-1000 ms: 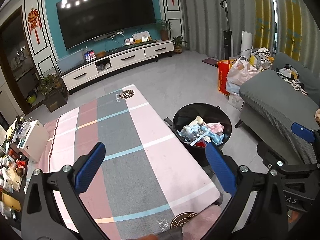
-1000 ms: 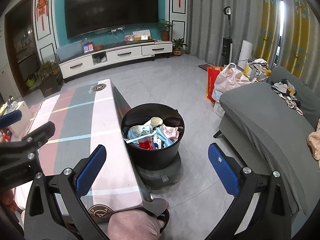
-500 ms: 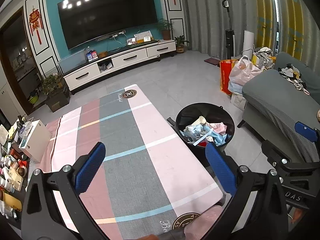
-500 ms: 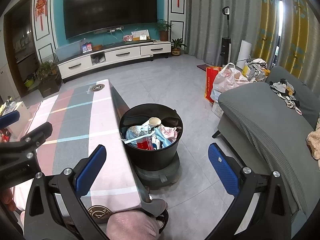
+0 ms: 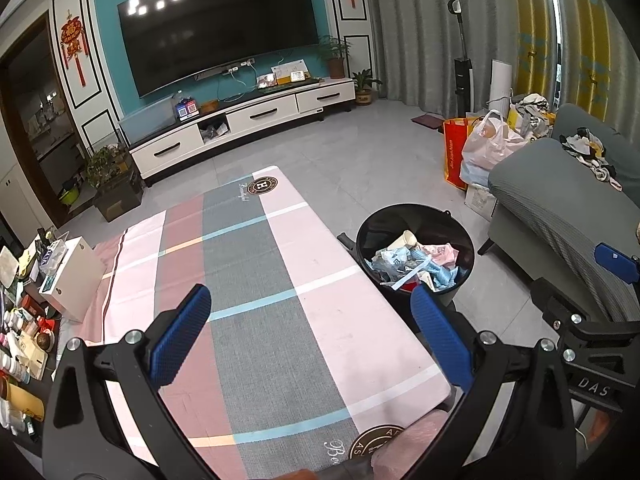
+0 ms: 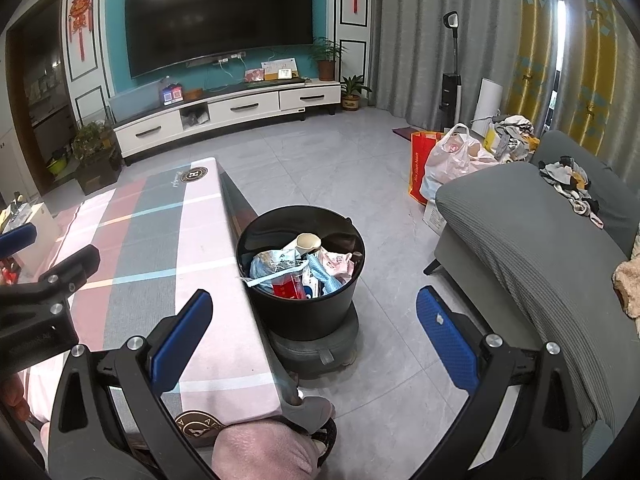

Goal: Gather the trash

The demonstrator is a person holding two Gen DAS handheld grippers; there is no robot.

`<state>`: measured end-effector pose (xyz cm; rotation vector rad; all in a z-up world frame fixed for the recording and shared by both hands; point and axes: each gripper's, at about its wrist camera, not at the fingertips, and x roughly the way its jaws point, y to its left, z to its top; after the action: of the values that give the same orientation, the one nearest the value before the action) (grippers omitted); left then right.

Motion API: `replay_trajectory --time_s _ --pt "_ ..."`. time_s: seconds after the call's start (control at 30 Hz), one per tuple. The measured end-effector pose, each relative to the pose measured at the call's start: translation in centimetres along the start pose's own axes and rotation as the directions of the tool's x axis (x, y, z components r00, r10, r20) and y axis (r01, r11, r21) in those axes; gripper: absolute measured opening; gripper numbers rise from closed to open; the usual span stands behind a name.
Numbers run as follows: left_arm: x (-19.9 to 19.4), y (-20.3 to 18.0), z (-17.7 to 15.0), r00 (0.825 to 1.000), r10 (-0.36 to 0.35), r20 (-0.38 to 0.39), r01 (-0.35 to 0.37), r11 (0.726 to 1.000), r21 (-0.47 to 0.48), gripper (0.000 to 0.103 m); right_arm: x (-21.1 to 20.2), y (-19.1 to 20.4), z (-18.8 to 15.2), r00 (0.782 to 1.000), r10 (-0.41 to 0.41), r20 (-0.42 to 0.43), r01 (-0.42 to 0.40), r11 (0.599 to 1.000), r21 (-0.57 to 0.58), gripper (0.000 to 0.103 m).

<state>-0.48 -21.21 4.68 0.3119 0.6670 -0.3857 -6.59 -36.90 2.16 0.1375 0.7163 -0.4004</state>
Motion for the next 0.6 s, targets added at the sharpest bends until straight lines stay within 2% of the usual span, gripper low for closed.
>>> replay_trajectory --time_s 0.6 --pt "0.1 0.06 -0.04 1.0 -0.006 0.001 0.006 1.0 -0.002 0.1 0.14 0.03 0.04 1.0 0.002 0.0 -0.002 1.0 -0.003 0.1"
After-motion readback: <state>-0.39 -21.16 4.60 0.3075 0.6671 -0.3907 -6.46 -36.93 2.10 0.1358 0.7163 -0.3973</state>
